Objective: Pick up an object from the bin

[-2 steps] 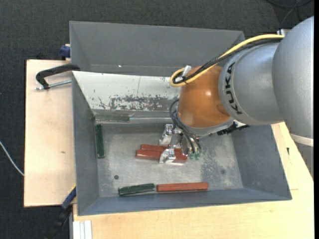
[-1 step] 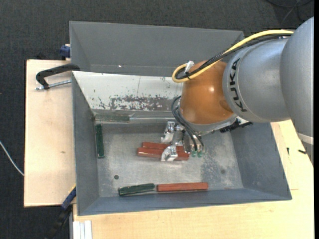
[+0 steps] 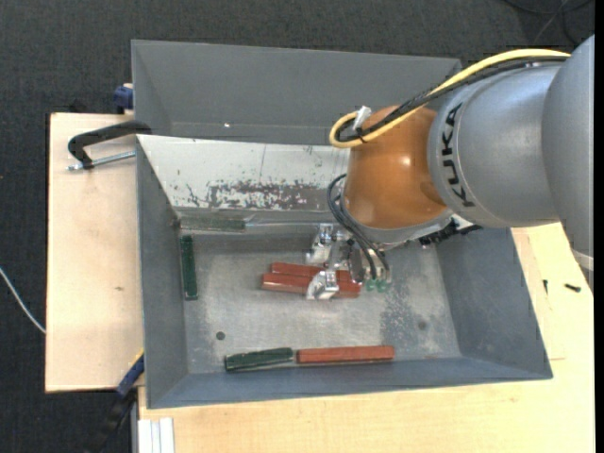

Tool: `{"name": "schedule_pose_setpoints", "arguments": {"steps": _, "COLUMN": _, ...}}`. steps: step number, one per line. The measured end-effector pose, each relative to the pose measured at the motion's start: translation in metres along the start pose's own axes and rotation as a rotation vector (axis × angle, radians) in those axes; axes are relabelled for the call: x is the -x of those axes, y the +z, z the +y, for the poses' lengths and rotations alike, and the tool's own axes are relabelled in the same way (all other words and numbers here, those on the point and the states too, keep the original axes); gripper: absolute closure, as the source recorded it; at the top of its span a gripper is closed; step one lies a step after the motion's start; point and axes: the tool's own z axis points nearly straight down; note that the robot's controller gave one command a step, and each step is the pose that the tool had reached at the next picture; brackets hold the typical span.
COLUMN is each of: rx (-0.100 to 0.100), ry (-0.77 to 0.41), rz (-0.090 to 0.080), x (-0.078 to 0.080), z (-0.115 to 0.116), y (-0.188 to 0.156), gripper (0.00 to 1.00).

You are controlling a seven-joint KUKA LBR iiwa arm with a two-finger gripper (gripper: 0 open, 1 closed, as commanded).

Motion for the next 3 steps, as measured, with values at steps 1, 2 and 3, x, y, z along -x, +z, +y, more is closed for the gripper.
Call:
{"name": "schedule_pose_setpoints", "arguments": {"steps": 1, "rx": 0.000, "ry": 0.000, "rz": -0.003, "x": 0.001, "z": 0.000, "y": -0.009, "gripper": 1.00}}
{"name": "schedule_pose_setpoints", "arguments": {"steps": 2, "rx": 0.000, "ry": 0.000, "rz": 0.001, "x": 0.000, "z": 0.000, "y": -0.016, "gripper": 1.00}}
{"name": "schedule_pose_setpoints", "arguments": {"steps": 3, "rx": 0.000, "ry": 0.000, "rz": -0.001, "x": 0.001, "z": 0.001, "y": -0.026, "gripper": 1.00}}
